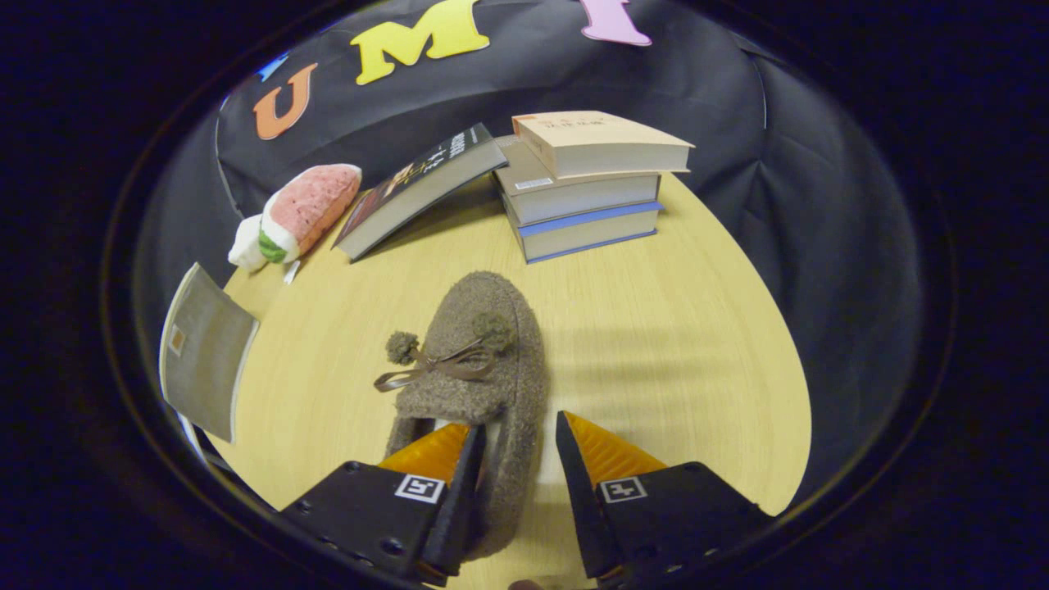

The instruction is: Open the storage box then place both shoes into the box .Put the left shoe in first, then the right shoe, with the right side of both shoes facing outward in a uniform manner.

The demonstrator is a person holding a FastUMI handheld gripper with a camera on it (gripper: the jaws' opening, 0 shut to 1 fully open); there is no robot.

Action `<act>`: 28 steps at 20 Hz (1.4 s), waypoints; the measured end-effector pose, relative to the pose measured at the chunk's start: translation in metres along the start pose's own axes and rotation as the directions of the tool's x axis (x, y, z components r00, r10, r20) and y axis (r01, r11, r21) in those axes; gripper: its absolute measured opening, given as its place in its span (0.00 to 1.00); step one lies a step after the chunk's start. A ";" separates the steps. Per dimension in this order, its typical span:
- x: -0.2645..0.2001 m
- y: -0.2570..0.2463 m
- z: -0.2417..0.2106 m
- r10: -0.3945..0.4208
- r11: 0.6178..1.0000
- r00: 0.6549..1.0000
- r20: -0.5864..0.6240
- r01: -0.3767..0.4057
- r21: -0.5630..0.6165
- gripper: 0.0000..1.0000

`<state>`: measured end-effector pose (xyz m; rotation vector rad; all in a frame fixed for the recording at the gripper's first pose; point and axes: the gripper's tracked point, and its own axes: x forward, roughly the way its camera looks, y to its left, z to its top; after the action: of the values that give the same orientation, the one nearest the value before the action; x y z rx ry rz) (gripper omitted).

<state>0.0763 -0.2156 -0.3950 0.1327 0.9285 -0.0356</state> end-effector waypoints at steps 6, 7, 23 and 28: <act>0.000 -0.003 0.004 -0.026 0.996 0.999 -0.025 0.028 0.088 0.03; 0.001 -0.001 0.006 -0.026 0.993 0.999 -0.023 0.029 0.118 0.03; -0.164 0.224 0.050 0.099 0.906 0.989 0.109 -0.134 0.401 0.00; -0.191 0.336 0.060 0.105 0.902 0.983 0.147 -0.157 0.403 0.00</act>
<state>0.0391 0.1042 -0.1741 0.5828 0.7765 -0.1146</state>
